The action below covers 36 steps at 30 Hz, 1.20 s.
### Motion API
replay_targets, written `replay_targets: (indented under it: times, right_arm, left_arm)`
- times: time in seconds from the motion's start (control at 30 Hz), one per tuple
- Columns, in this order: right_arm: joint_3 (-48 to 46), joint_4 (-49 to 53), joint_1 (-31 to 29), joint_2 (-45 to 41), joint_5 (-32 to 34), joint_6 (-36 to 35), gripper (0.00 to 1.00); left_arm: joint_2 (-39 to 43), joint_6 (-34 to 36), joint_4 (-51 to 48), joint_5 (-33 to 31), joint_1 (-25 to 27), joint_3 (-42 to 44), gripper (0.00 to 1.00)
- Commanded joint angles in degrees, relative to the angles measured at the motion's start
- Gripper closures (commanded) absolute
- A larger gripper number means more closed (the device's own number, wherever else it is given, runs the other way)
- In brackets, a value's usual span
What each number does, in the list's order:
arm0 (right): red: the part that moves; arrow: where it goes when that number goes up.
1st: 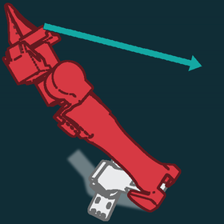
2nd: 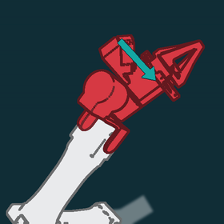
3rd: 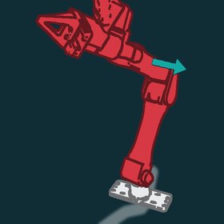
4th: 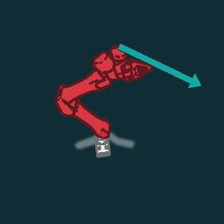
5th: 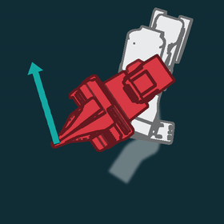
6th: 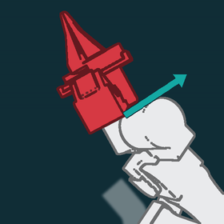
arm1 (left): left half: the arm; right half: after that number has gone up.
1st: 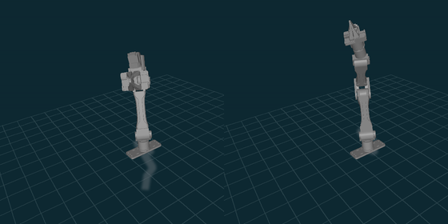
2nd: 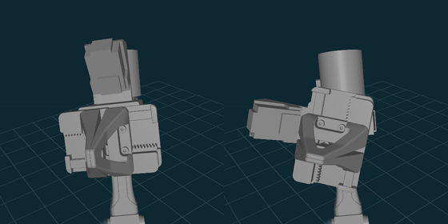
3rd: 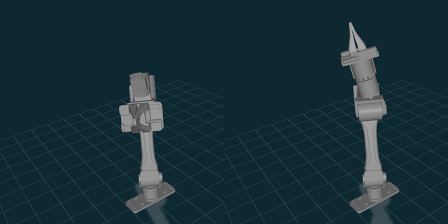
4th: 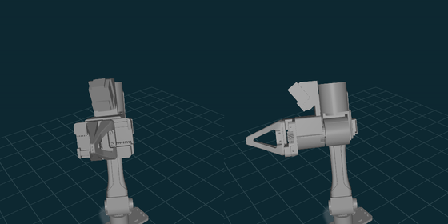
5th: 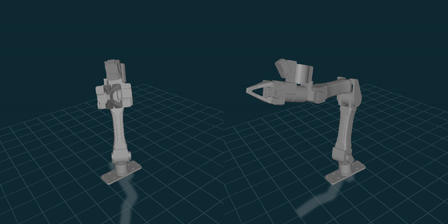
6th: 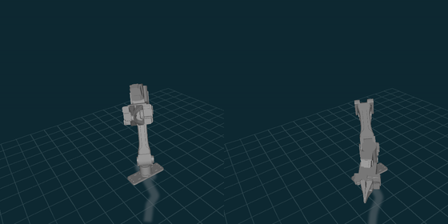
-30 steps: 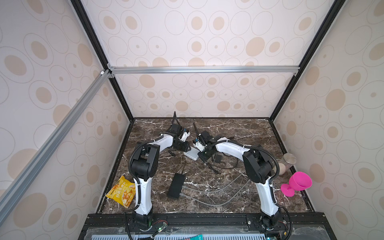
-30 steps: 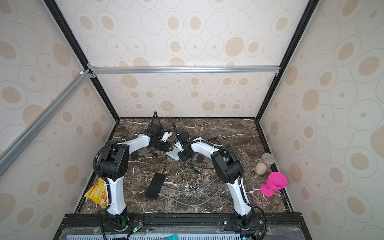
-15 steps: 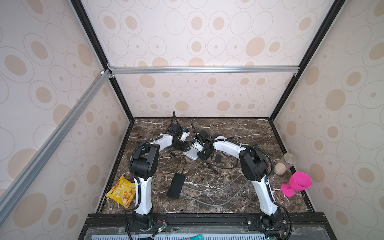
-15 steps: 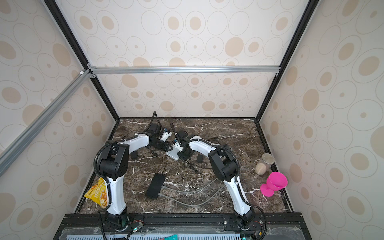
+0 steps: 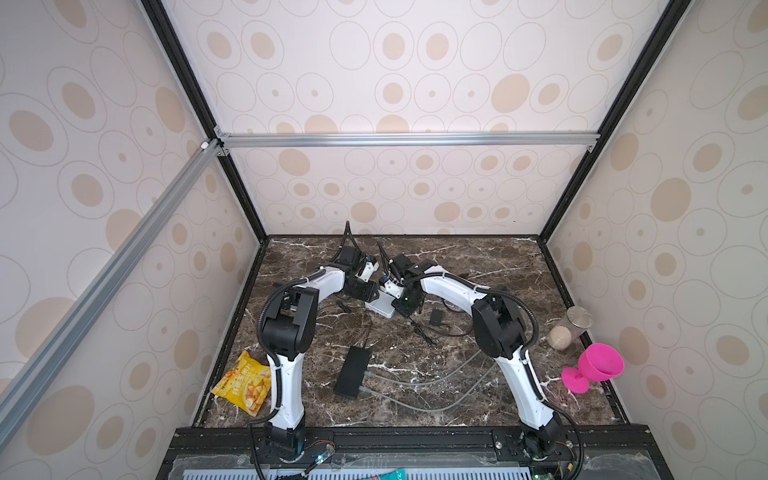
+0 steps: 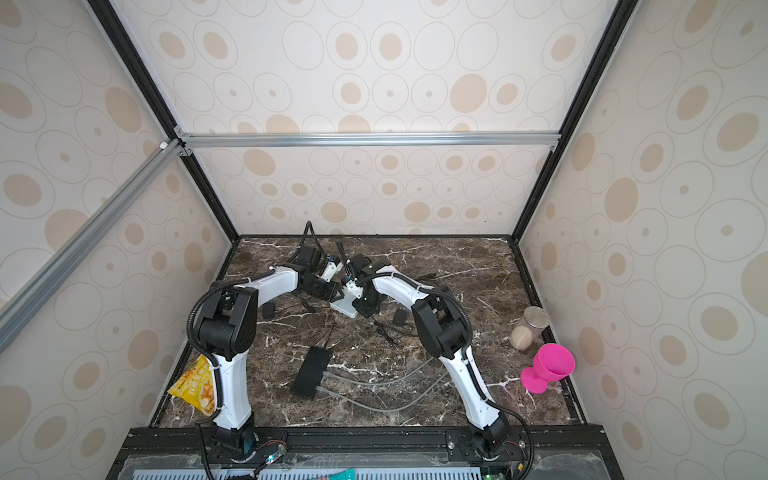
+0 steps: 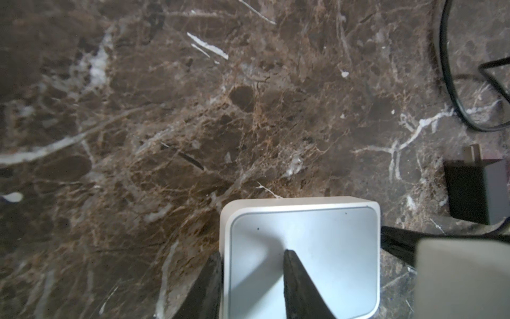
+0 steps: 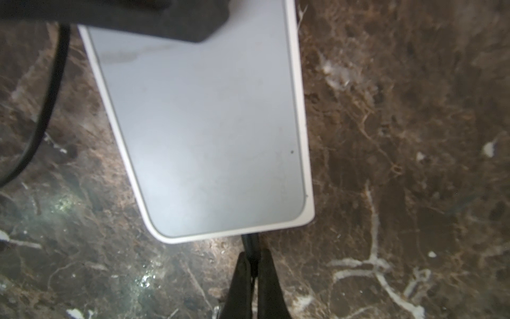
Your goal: Insert the plug into the switch port
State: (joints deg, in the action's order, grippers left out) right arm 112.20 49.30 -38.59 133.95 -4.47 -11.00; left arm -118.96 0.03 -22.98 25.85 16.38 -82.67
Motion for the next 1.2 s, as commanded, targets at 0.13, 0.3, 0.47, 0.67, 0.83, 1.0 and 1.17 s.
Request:
replay_targets:
  times: [0.13,0.3,0.47,0.67,0.83,1.0,1.17]
  right_arm:
    - [6.2,-11.1,-0.6,1.8,-4.8,1.0,1.0]
    - [8.2,-12.3,-0.7,3.8,-7.7,2.4,1.0]
    - [9.6,-11.0,-0.7,4.8,-8.3,2.3,1.0]
    - [9.9,-10.9,-0.7,2.6,-7.5,-0.4,1.0]
    - [10.5,-12.0,-0.6,2.2,-5.6,-2.3,1.0]
    - [15.4,-9.5,-0.6,5.4,-8.6,-3.7,1.0]
    - [18.5,-7.7,-0.8,7.1,-9.7,-2.7,1.0]
  left_arm:
    - [-3.5,2.3,-6.7,4.5,2.9,0.5,0.65]
    - [-3.5,2.6,-6.5,5.5,3.2,0.6,0.65]
    - [-3.4,2.9,-6.6,6.0,3.6,0.7,0.65]
    - [-3.4,3.4,-6.7,6.0,3.9,0.6,0.65]
    - [-3.5,4.3,-7.1,6.3,4.3,0.7,0.65]
    - [-3.0,5.8,-7.1,7.6,5.4,1.2,0.65]
    - [-3.2,6.6,-7.4,7.5,6.7,1.3,0.65]
